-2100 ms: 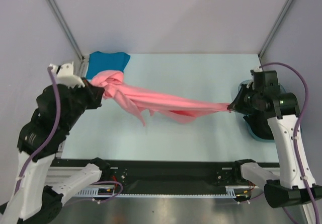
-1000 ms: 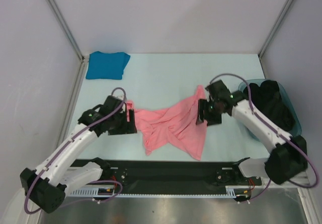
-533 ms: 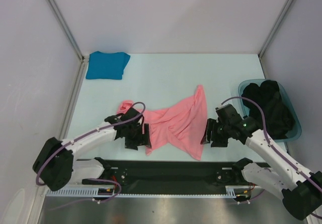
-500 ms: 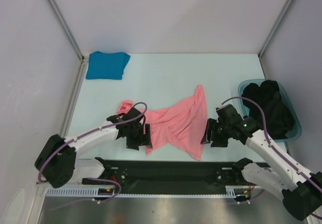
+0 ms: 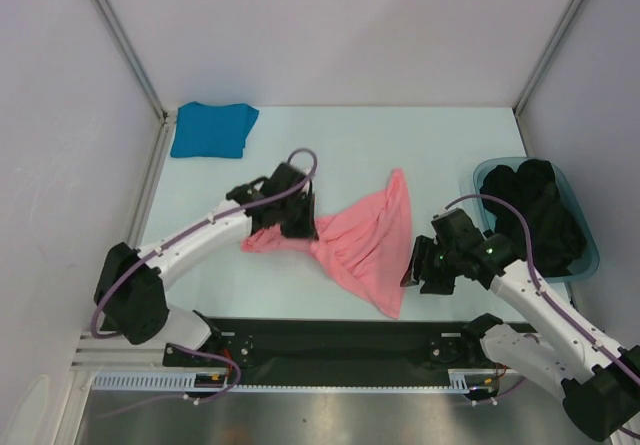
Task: Fold and stack the t-shirts
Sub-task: Flatten the tshirt out
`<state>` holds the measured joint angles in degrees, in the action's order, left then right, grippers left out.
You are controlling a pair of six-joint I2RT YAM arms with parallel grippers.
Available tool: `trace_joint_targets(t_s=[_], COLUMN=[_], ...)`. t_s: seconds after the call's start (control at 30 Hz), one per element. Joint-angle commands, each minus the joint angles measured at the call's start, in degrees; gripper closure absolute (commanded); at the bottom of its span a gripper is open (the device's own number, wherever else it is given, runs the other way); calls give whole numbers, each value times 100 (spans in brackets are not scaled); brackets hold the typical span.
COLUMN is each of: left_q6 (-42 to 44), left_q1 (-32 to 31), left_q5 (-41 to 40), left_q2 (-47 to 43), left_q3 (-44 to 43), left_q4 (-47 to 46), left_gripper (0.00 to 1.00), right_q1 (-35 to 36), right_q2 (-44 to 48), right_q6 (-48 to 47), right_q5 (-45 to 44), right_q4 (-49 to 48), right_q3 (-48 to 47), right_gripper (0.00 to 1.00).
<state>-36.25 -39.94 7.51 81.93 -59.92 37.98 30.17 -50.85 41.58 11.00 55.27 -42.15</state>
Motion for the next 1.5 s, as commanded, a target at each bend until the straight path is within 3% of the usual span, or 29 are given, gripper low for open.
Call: trace_joint_targets(t_s=[0.0,0.07,0.13,0.17,0.2,0.23,0.27,0.33,0.37,0.4,0.57,0.67,0.77,0.9,1.0,1.2,1.47], left_q6=[1003,1163,1234,1278,1287,1313,1400,1507,1542,1690,1990,1999,1833,1735,1893,1718,1586], left_q1=[83,345,566,732,803,874,926,944,953,936,936,1006,1224,1507,1551,1665,1709], left_q5=[-539,-419,-285,-250,-241,-250,-311,-732,-1099,-1529,-2192,-2052,-1701,-1682,-1752,-1718,-1884], left_q2=[287,1067,2083,2438,2781,3428,3591,3480,3244,3111,1899,713,-219,-862,-837,226,1105], left_q3=[-1849,-2661,-4049,-4524,-5694,-6298,-6782,-6815,-6666,-6247,-4058,-1690,-412,540,701,367,51], left_q4=[-325,-370,-213,-90,129,688,859,773,799,834,808,369,166,-26,-238,-326,-423], left_gripper=[100,100,100,86,76,73,63,42,20,18,23,32,38,40,44,63,63], right_q1=[24,24,24,24,24,24,24,32,32,32,50,76,111,173,199,252,366], right_q2=[-100,-232,-363,-408,-426,-461,-522,-575,-610,-662,-847,-970,-1058,-1155,-1147,-1181,-1418], right_q6=[166,140,113,105,70,69,69,52,43,60,78,43,34,60,96,113,105], right_q5=[-37,-89,-151,-203,-213,-222,-204,-195,-178,-152,15,42,112,165,183,192,113], right_q4=[-200,-209,-157,-122,-104,-95,-112,-121,-173,-200,-507,-622,-797,-938,-1009,-1079,-1264], right_q3=[-127,-232,-320,-398,-425,-452,-469,-487,-478,-443,-303,-241,-110,5,102,163,216], right_gripper=[42,42,42,42,42,42,42,42,42,42,42,42,42,42,42,43,43])
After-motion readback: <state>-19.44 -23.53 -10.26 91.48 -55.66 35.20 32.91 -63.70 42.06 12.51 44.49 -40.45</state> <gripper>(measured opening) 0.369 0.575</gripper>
